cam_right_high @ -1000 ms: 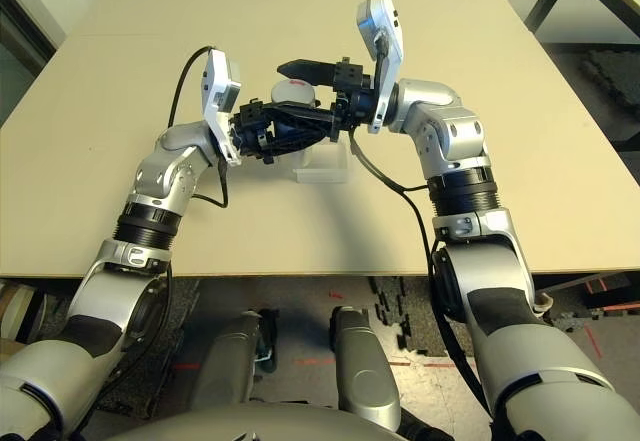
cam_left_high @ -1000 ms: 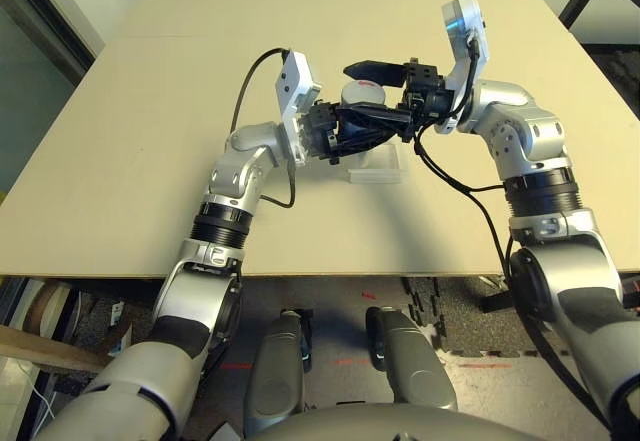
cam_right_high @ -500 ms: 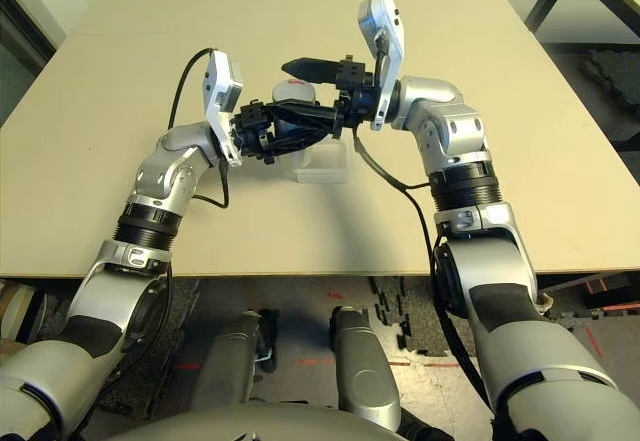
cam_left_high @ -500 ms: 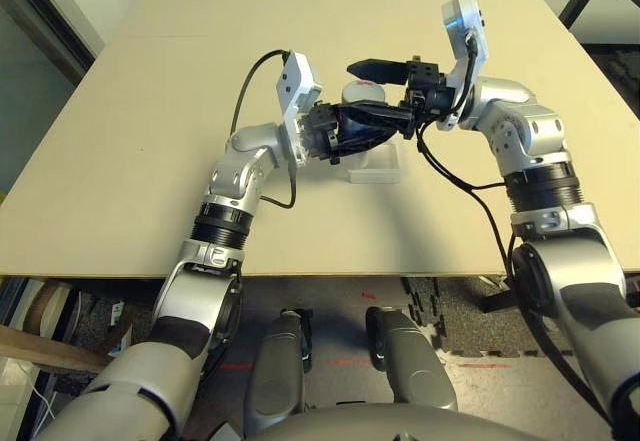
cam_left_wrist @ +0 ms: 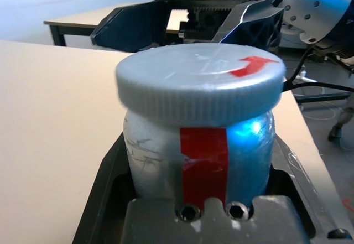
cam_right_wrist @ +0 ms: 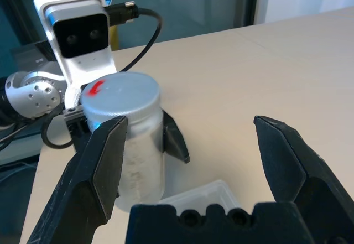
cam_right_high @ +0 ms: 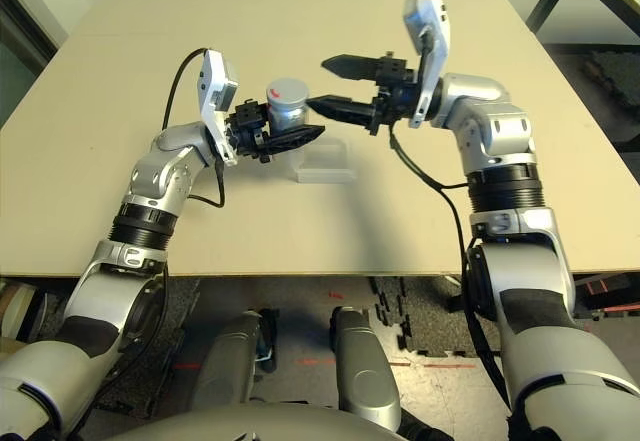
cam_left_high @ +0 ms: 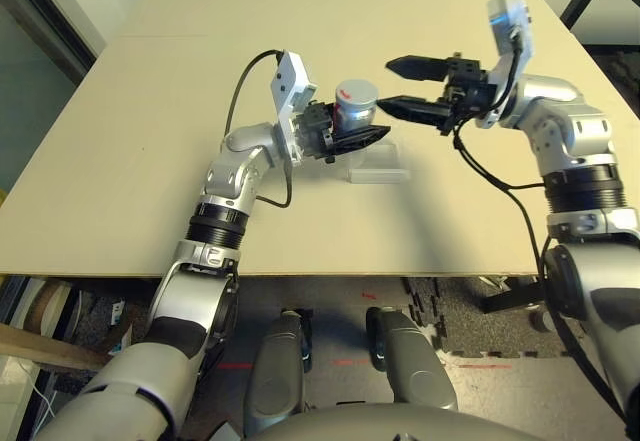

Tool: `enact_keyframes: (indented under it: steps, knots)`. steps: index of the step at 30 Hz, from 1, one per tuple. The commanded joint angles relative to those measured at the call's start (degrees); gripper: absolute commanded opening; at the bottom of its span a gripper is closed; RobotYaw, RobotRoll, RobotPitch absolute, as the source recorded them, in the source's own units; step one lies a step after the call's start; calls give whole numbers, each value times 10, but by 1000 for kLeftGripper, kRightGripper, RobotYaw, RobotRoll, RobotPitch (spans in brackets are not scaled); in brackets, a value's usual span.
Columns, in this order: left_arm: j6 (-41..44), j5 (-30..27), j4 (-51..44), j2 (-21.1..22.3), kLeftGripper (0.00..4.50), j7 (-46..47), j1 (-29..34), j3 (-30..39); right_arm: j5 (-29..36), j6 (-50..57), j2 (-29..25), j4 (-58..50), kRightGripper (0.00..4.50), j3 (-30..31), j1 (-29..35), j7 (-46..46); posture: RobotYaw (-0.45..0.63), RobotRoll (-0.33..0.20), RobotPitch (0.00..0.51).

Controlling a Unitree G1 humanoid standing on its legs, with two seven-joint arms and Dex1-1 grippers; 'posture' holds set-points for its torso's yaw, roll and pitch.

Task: Pour the medicine from the bottle into the box.

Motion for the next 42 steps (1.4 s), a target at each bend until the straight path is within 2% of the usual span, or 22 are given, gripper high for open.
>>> enact_keyframes:
  steps: [1, 10, 17, 26, 35, 38, 42]
  knots:
    - [-4, -2, -12, 1, 2594, -7, 7, -7, 7, 13, -14, -12, 4500, -10, 10, 11, -149, 0, 168]
    - [-6, -1, -8, 3, 2594, -6, 5, -5, 36, 49, -25, -52, 4500, -7, 26, 49, -153, 0, 167]
    - [-8, 0, -3, 1, 2594, -8, 3, -7, 50, 65, 0, -85, 4500, 1, 29, 39, -160, 0, 167]
    - [-7, 1, -3, -1, 2594, -9, 2, -9, 34, 41, 46, -73, 4500, 17, 18, 19, -153, 0, 166]
    - [-5, 1, -8, 1, 2594, -7, 4, -10, 17, 14, 63, -56, 4500, 26, 9, 20, -149, 0, 168]
    - [-5, 1, -8, 0, 2594, -7, 4, -10, 12, 8, 65, -54, 3909, 28, 9, 22, -149, 0, 167]
    - [-5, 1, -6, 0, 2594, -7, 3, -11, 12, 6, 64, -54, 2583, 28, 8, 24, -152, 0, 165]
